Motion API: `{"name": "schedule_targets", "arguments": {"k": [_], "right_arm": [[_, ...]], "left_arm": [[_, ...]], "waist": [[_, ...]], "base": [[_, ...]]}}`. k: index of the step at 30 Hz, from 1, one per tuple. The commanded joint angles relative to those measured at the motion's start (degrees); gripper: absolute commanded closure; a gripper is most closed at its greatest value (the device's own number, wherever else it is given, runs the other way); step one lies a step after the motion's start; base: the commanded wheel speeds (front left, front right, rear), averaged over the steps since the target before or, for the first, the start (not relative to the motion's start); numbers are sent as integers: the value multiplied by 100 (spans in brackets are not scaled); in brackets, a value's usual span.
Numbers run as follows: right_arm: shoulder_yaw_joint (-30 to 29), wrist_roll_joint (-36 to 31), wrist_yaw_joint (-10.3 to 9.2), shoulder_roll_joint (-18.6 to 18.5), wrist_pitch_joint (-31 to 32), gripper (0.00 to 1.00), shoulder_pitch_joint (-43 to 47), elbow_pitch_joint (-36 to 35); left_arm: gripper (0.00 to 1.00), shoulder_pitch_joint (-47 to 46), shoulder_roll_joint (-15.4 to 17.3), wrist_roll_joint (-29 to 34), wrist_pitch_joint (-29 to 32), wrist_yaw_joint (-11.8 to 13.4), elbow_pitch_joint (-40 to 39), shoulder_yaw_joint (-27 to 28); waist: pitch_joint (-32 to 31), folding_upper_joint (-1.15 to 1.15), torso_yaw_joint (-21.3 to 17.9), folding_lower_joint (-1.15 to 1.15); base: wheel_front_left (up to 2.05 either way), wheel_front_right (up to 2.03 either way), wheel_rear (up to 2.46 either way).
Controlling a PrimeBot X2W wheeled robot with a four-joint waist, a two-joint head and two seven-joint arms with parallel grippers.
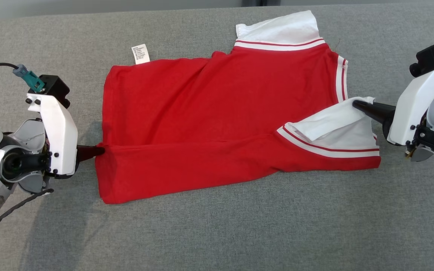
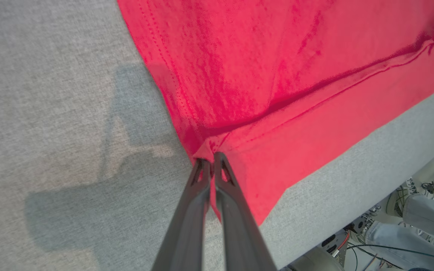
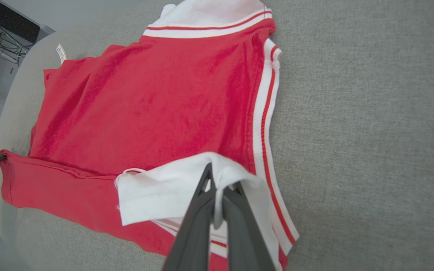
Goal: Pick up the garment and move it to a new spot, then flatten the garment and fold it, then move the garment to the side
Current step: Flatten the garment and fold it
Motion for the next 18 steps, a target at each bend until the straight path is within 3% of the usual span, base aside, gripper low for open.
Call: {"name": "schedule_targets", "arguments": {"k": [1,2,3,4,11,14,18], "right_arm": [[33,-49,1,12,-92,51,-59,71],[50,-43,1,23,-122,0,-52,125],[78,-33,1,31,-157,0,-44,171],[104,-23,1,37,-185,0,-45,195],[157,32,1,66,-770,0,56,233],[158,-26,1,24,-1473,0,155,105],[146,-72,1,-21,-2569,0,419,-8]], "left_arm": [[100,-64,-50,41,-109,-49,83,30],[80,-62,-76,66,-164,-67,143,28],[7,-48,-99,82,-201,-87,199,17],[0,-31,-123,98,-233,-97,244,11],[0,91,-238,178,-643,-191,470,48],[0,151,-201,297,-950,-219,475,61],[0,356,-153,508,-1787,-235,411,162]], "waist": [[-7,0,8,0],[-17,0,12,0],[-32,0,13,0],[-48,0,14,0],[-278,0,2,0],[-454,0,-5,0],[-758,0,-23,0]], "base": [[0,0,0],[0,0,0],[0,0,0],[0,0,0],[0,0,0],[0,0,0],[0,0,0]]}}
